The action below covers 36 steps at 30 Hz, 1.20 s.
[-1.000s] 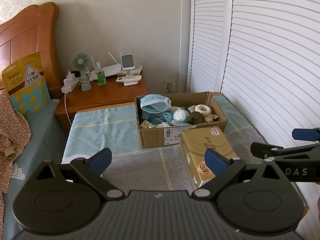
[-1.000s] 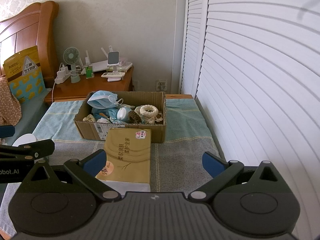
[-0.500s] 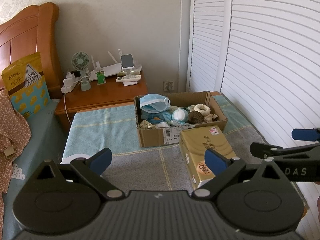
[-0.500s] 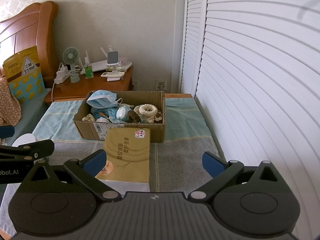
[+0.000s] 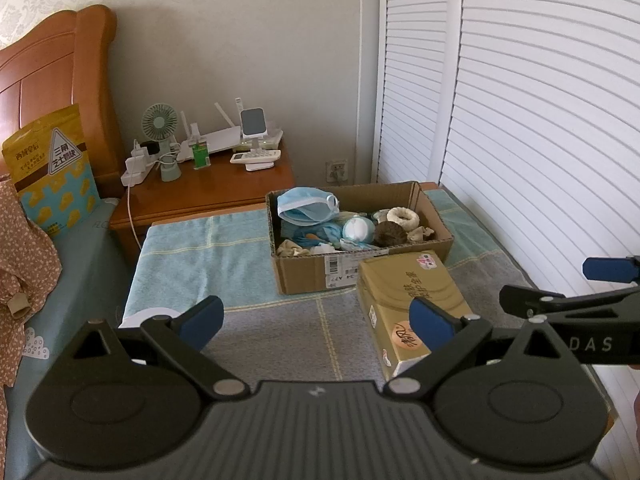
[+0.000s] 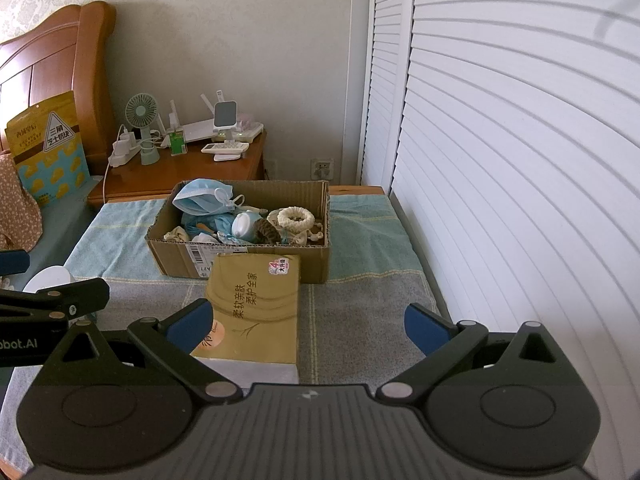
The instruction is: Organize soft objects
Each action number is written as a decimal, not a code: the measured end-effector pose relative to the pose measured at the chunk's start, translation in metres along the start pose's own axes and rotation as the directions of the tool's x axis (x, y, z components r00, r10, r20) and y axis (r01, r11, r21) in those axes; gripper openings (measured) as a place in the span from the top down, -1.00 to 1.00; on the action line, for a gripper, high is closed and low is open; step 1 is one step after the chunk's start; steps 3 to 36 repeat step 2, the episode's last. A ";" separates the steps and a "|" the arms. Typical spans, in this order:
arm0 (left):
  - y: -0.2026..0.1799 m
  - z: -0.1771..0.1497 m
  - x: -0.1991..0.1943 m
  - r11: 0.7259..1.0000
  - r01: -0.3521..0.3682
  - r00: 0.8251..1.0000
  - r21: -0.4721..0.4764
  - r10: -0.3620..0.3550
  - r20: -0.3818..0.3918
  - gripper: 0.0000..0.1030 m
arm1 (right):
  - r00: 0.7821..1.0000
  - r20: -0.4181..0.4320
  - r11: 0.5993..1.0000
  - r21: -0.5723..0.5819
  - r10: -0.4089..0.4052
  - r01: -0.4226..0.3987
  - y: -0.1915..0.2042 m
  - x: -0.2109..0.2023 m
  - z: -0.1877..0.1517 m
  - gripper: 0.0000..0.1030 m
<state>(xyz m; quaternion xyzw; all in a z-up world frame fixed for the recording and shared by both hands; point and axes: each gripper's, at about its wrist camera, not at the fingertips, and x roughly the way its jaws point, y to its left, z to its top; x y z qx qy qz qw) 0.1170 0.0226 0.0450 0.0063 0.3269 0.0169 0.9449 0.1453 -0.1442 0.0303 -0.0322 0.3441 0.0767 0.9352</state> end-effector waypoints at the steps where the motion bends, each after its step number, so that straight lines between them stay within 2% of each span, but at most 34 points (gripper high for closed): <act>1: 0.000 0.000 0.000 1.000 0.001 1.000 -0.001 -0.001 0.000 -0.92 | 1.000 0.000 1.000 0.000 0.001 -0.001 0.000 0.000 0.000 -1.00; 36: 0.000 0.000 0.000 1.000 0.001 1.000 -0.001 -0.001 0.001 -0.92 | 1.000 0.001 1.000 0.000 0.002 -0.002 0.000 0.000 0.000 -1.00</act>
